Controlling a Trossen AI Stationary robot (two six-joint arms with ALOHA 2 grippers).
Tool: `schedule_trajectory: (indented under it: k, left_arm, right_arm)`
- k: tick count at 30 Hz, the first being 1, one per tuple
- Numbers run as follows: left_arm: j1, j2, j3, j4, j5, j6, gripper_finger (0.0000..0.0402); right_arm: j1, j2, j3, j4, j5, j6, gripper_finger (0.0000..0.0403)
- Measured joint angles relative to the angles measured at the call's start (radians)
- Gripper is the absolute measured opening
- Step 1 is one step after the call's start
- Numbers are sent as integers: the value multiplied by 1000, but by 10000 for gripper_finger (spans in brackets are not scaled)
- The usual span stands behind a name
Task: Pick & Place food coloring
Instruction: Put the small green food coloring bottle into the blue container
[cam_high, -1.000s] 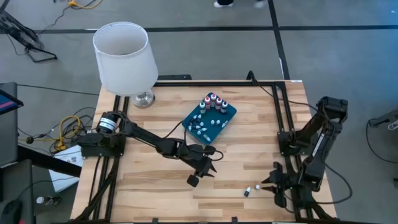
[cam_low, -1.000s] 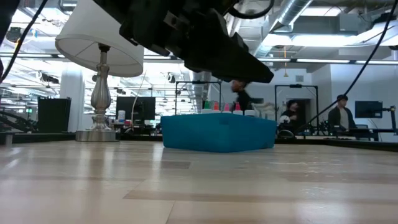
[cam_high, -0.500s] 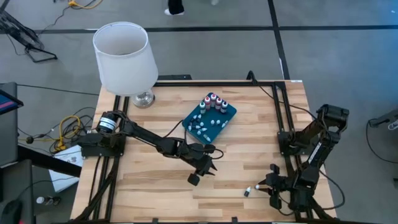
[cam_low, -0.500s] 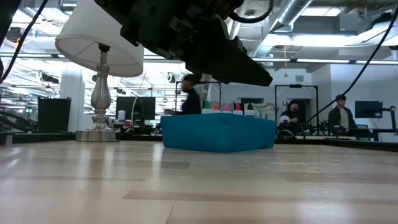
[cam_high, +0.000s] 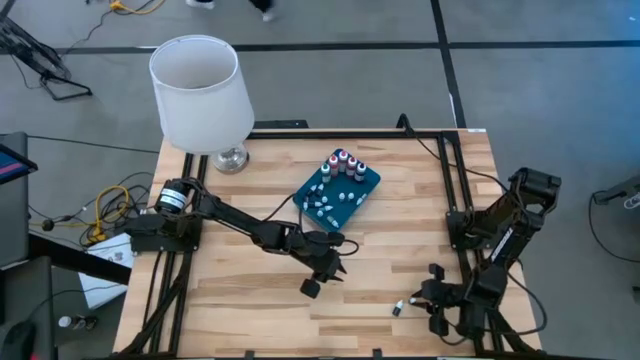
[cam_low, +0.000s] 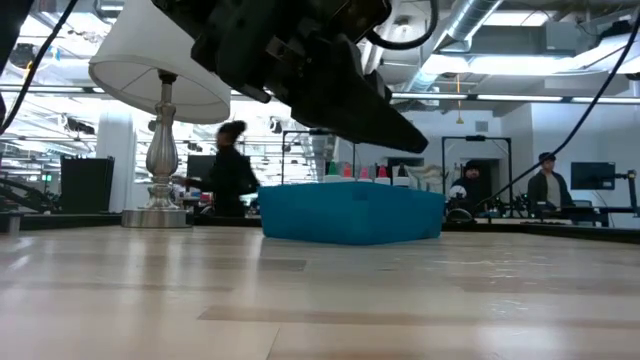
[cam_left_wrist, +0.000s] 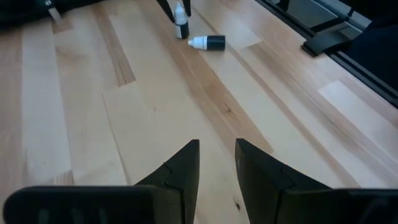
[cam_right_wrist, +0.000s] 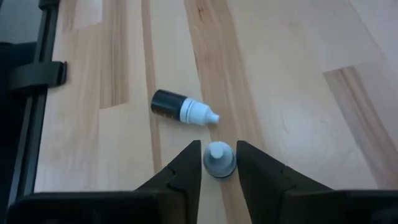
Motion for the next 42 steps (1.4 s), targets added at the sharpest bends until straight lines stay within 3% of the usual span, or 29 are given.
schedule_trajectory:
  k: [6, 14, 25, 33, 42]
  left_arm:
    - [0, 0, 0, -23, 0, -3, 96]
    - [0, -1, 0, -76, -18, -4, 96]
    - [-8, -105, -13, -231, -114, -16, 96]
    - [-13, -259, -208, -156, -212, -59, 96]
    - [-13, -447, -548, 184, -341, -124, 96]
  right_arm:
    - [-11, -1, 1, 3, -15, -21, 59]
    - [-39, -9, 2, -16, -17, -48, 52]
    - [-176, -126, 0, -24, -7, -315, 52]
    - [-303, -241, 0, -30, 6, -563, 52]
    - [-504, -351, 0, -28, -9, -824, 52]
